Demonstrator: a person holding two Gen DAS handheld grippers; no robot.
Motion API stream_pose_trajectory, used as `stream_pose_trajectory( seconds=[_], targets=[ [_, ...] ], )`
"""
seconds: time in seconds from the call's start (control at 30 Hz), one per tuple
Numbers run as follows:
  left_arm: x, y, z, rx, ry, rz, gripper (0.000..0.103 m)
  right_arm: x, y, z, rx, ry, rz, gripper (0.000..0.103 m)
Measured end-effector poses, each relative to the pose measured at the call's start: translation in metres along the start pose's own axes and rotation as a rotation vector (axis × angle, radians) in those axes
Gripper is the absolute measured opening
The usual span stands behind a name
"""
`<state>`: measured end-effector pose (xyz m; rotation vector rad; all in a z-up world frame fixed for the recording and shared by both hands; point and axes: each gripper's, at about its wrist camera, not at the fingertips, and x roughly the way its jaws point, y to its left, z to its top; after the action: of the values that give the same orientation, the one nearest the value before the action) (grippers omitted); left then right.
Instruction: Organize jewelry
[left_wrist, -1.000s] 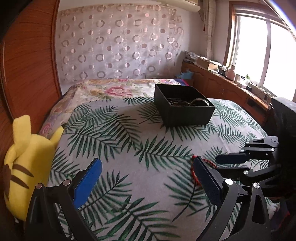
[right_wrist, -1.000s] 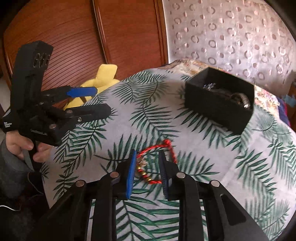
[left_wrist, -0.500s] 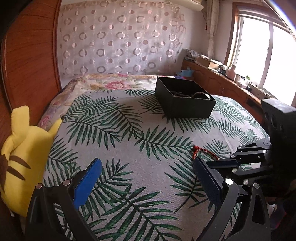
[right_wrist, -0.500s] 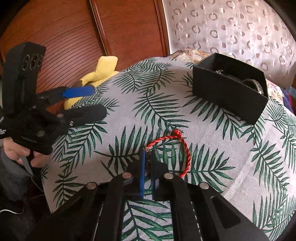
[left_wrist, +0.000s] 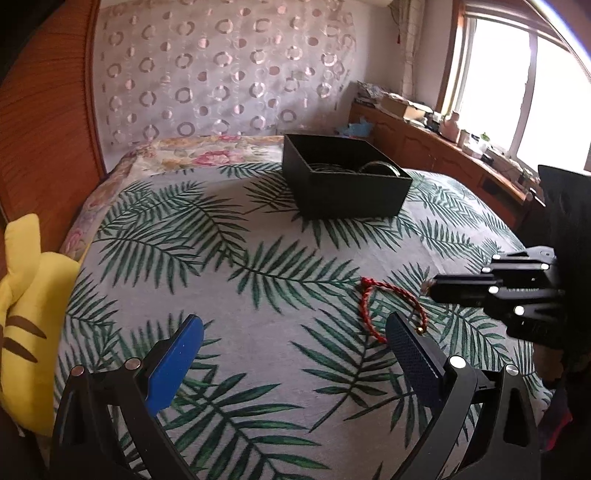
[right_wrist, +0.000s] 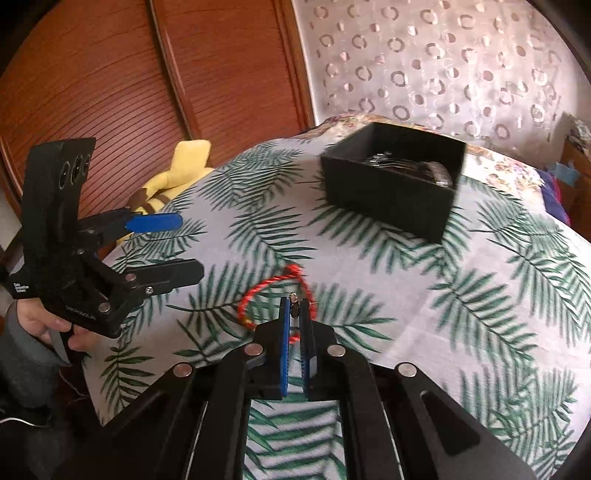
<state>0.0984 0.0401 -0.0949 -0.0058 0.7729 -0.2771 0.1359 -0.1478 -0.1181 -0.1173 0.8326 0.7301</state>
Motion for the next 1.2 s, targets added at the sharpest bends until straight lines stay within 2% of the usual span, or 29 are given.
stream_pose_trajectory(
  seconds=[0.13,0.2,0.4,0.47,0.57,0.63,0.7,0.77,0.93,1.2],
  targets=[
    [0.004,-0.014,0.003,0.038,0.007,-0.028,0.092,-0.009,-0.012,-0.006,0.021,-0.011,-0.024,0.006],
    [0.008,-0.021,0.005,0.058,0.017,-0.04,0.077,-0.013,-0.017,-0.009,0.03,-0.014,-0.031,0.006],
    [0.033,-0.042,0.013,0.124,0.084,-0.068,0.043,-0.019,-0.024,-0.016,0.048,-0.021,-0.036,0.006],
    [0.041,-0.044,0.015,0.138,0.107,-0.067,0.034,-0.022,-0.026,-0.018,0.05,-0.024,-0.038,0.006],
    [0.05,-0.049,0.017,0.152,0.125,-0.073,0.032,-0.022,-0.026,-0.017,0.051,-0.025,-0.043,0.006],
    [0.051,-0.051,0.018,0.167,0.123,-0.059,0.027,-0.025,-0.027,-0.018,0.052,-0.027,-0.044,0.006],
    [0.052,-0.052,0.018,0.17,0.121,-0.059,0.012,-0.026,-0.027,-0.018,0.053,-0.028,-0.046,0.006],
    [0.053,-0.053,0.018,0.177,0.118,-0.058,0.002,-0.027,-0.028,-0.018,0.054,-0.027,-0.048,0.006],
    [0.05,-0.05,0.02,0.169,0.108,-0.077,0.002,-0.029,-0.03,-0.014,0.05,-0.031,-0.053,0.006],
    [0.03,-0.047,0.049,0.136,0.01,-0.08,0.002,-0.036,-0.038,0.015,0.024,-0.085,-0.062,0.006]
  ],
)
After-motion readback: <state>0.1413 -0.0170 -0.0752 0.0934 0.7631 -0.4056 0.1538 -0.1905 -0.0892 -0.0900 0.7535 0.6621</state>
